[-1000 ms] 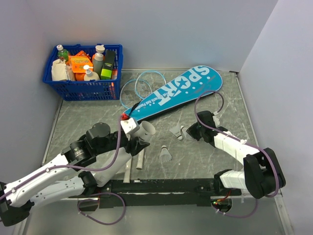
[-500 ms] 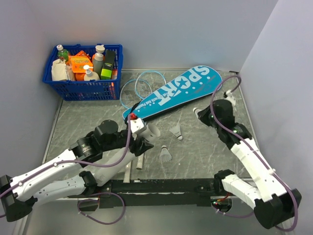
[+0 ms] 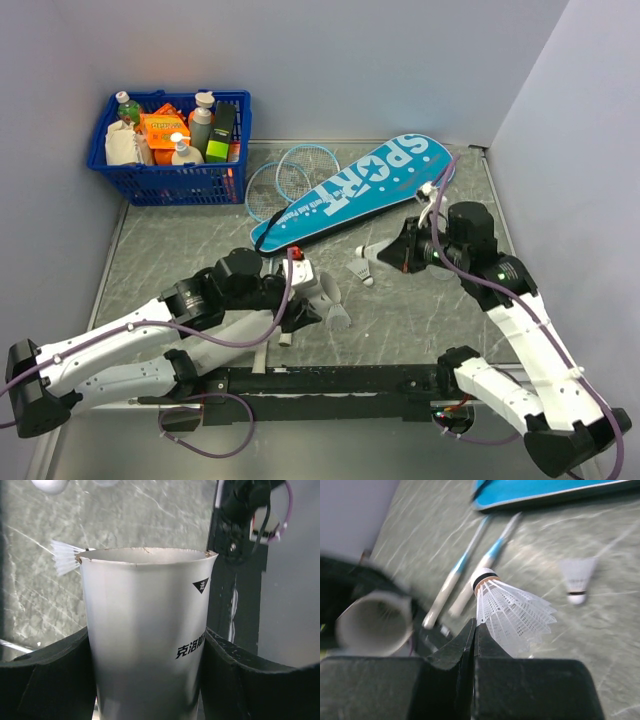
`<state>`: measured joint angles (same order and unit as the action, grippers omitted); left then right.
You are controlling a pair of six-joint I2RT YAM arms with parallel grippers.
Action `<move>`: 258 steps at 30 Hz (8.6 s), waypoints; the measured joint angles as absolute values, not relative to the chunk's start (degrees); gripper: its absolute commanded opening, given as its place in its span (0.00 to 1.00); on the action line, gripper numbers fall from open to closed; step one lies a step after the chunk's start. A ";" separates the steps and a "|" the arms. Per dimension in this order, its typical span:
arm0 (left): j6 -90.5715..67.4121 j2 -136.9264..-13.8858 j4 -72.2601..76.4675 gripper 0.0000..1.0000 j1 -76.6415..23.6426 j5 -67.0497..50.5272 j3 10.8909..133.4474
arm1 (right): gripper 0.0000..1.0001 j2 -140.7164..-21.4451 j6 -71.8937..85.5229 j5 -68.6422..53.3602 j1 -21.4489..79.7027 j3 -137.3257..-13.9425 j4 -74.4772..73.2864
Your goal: Pack up the badminton gear
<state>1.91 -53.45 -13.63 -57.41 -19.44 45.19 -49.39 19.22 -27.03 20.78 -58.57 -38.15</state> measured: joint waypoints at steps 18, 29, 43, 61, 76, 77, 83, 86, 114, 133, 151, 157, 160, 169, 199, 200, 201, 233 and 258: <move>6.63 -55.20 -17.12 0.01 -61.78 -20.03 44.18 | 0.00 -44.29 13.80 -40.01 30.48 -62.98 -46.76; 6.76 -52.27 -17.32 0.01 -62.26 -19.44 43.42 | 0.00 -48.29 15.03 -37.54 40.23 -62.96 -45.54; 6.76 -49.23 -17.87 0.01 -62.35 -19.59 43.18 | 0.00 -55.35 19.33 -37.06 46.57 -61.34 -35.18; 6.39 -43.94 -17.85 0.01 -62.39 -19.33 42.24 | 0.00 -62.94 27.42 -41.32 53.98 -55.99 -17.87; 6.44 -42.11 -18.28 0.01 -62.54 -17.41 41.76 | 0.52 -59.55 29.69 -36.56 56.27 -54.39 -13.10; 6.42 -42.17 -18.22 0.01 -62.63 -17.47 41.76 | 0.53 -58.81 29.54 -35.77 56.27 -54.54 -14.11; 5.89 -42.26 -17.17 0.01 -62.87 -17.74 41.76 | 0.58 -53.78 27.42 -29.74 56.27 -58.11 -23.44; 5.76 -42.68 -16.93 0.01 -62.81 -17.21 41.76 | 0.60 -50.46 26.24 -26.94 55.79 -61.71 -28.71; 5.48 -42.09 -16.82 0.01 -62.76 -15.14 41.76 | 0.67 -91.50 3.42 -12.53 29.12 -79.13 -44.29; 5.32 -40.64 -17.04 0.01 -62.76 -15.20 41.76 | 0.65 -110.91 -7.66 -18.96 29.08 -92.71 -51.90; 5.34 -40.64 -17.10 0.01 -62.76 -15.81 41.78 | 0.62 -114.48 -6.35 -17.63 28.16 -87.42 -53.52; 5.34 -40.66 -17.15 0.01 -62.76 -16.23 41.78 | 0.56 -113.49 -4.47 -17.06 25.91 -83.46 -52.16; 5.34 -40.66 -17.15 0.01 -62.76 -16.27 41.78 | 0.40 -112.51 -3.75 -16.80 25.12 -82.00 -51.88; 5.34 -40.86 -17.08 0.01 -62.76 -16.62 41.78 | 0.00 -107.66 -1.41 -16.14 23.86 -79.02 -51.22; 1.41 -46.48 -12.53 0.01 -62.65 -5.61 42.46 | 0.00 -53.43 20.01 -20.84 34.46 -68.25 -31.46; 1.15 -46.15 -12.25 0.01 -62.63 -5.17 42.46 | 0.00 -53.21 20.62 -20.84 35.53 -68.25 -30.63; 0.86 -45.87 -11.97 0.01 -62.63 -4.86 42.46 | 0.00 -53.10 21.26 -20.82 36.56 -68.23 -29.71; -0.91 -42.24 -11.68 0.01 -62.33 -1.17 42.46 | 0.00 -53.41 26.50 -20.51 50.63 -64.05 -19.03; -0.93 -42.63 -11.40 0.01 -62.35 -1.89 42.46 | 0.00 -50.94 25.89 -16.08 51.79 -65.69 -23.31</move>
<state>-0.93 -42.63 -11.40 -62.35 -1.89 42.46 -50.94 25.89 -16.08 51.79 -65.69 -23.31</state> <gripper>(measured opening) 0.693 0.007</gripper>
